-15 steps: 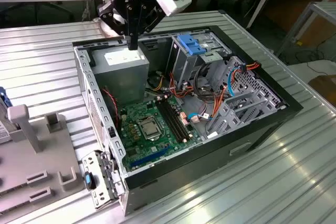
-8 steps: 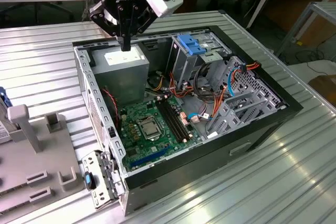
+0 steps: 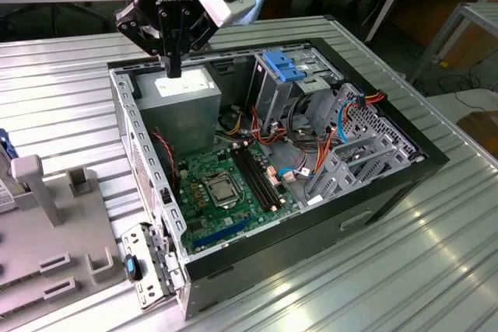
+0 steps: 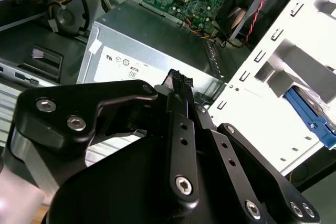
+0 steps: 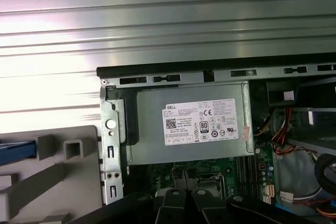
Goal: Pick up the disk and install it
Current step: 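Reach for the disk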
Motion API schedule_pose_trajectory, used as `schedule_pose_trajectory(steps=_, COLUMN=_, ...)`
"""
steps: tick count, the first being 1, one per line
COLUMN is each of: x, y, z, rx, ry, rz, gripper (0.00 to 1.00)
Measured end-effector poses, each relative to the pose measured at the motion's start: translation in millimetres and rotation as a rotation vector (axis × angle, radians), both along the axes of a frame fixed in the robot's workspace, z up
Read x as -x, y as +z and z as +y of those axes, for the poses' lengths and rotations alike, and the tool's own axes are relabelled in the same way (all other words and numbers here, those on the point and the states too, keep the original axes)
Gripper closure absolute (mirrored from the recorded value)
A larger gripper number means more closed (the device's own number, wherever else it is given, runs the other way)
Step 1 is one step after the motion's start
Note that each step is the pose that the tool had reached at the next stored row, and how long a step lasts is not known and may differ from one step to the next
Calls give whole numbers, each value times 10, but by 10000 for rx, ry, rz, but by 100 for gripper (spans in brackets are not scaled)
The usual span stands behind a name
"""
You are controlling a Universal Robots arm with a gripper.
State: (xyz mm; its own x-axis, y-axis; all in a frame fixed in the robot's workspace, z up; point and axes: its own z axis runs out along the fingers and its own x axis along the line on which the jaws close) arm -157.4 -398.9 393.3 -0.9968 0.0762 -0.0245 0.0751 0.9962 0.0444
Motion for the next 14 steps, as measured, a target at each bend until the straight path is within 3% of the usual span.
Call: schedule_pose_trajectory(steps=14, x=191, y=0, z=0, rx=1, ry=0, rz=1, gripper=89)
